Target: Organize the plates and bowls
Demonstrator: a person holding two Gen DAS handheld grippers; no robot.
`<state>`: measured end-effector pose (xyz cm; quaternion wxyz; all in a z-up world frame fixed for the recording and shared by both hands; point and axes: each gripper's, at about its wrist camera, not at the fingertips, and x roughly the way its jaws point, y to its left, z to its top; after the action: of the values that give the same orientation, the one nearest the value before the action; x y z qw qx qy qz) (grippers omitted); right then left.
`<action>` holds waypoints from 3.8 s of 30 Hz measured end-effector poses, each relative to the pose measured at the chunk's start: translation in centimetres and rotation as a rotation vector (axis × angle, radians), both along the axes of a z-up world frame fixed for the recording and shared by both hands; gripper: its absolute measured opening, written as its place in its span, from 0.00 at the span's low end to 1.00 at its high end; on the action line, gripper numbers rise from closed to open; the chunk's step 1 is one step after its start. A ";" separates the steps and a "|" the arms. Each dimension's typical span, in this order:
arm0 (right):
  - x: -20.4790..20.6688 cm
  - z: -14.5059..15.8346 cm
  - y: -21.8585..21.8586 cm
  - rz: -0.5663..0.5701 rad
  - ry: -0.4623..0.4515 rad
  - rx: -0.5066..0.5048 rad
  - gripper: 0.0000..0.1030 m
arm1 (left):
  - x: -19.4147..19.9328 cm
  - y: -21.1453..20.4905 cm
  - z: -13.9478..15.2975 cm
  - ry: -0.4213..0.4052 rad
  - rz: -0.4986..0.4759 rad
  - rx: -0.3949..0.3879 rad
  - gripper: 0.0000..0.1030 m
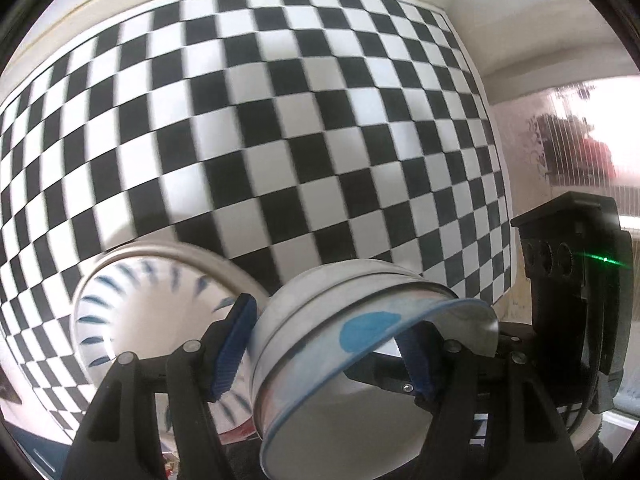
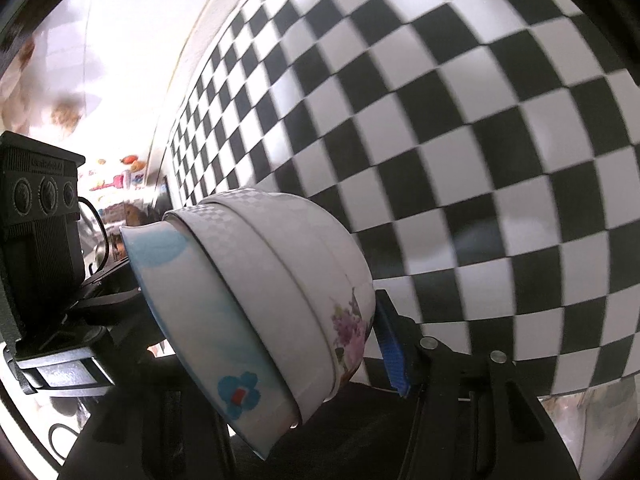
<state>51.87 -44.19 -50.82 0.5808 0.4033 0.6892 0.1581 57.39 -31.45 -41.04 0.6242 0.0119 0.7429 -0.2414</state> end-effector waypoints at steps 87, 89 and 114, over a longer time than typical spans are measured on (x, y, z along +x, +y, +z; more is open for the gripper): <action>-11.6 24.6 15.2 0.096 -0.588 -0.848 1.00 | -15.7 19.2 18.4 -0.754 0.344 0.155 0.98; -12.8 26.2 15.1 0.076 -0.628 -0.859 1.00 | -16.7 19.6 19.9 -0.795 0.364 0.154 0.98; -31.6 39.4 11.6 -0.045 -0.880 -0.953 1.00 | -34.4 17.6 31.1 -1.027 0.441 0.206 0.98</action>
<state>20.23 -32.62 -11.39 0.9274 0.0133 0.3729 -0.0265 23.03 -13.85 -9.97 0.9367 0.0330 0.3486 0.0051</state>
